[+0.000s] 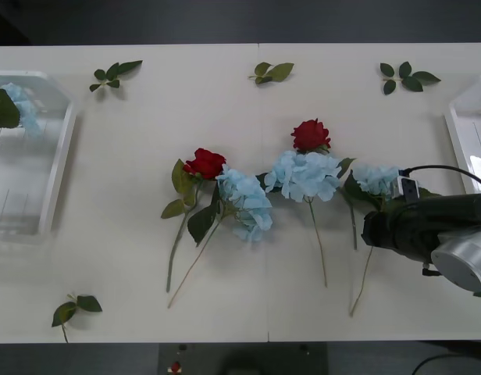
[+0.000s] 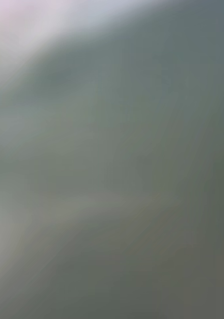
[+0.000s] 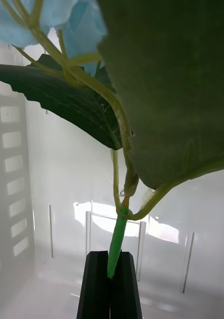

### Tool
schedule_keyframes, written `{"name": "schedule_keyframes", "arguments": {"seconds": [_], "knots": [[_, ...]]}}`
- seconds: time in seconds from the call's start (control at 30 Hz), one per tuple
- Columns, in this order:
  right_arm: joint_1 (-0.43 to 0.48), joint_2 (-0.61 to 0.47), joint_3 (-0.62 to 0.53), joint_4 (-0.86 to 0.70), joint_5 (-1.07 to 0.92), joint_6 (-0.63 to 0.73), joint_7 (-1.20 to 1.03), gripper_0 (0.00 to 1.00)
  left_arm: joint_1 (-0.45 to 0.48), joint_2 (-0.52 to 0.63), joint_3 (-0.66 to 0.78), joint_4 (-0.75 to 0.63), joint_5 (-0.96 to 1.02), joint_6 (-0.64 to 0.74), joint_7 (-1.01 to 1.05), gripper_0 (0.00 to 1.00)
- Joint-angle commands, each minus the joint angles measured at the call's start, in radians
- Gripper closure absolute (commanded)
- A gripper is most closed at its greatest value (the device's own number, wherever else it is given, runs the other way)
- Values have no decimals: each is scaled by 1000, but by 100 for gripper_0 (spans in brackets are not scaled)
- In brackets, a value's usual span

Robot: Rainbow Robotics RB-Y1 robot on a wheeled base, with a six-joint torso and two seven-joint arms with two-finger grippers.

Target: Put the red flowers into the right box and the blue flowers into the left box

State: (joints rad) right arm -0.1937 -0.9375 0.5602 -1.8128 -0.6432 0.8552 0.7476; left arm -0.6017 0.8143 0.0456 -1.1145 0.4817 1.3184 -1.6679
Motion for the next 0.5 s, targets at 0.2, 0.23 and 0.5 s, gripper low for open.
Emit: {"name": "schedule_keyframes", "arguments": {"seconds": [0.2, 0.23, 0.5], "knots": [[-10, 0, -8, 9, 11, -12, -30, 100, -43, 36, -18, 13, -23, -54, -6, 61], [-10, 0, -8, 9, 13, -12, -28, 100, -43, 36, -18, 13, -25, -57, -10, 25], [-18, -30, -46, 6, -33, -76, -19, 100, -43, 34, -12, -27, 23, -18, -38, 0]]}}
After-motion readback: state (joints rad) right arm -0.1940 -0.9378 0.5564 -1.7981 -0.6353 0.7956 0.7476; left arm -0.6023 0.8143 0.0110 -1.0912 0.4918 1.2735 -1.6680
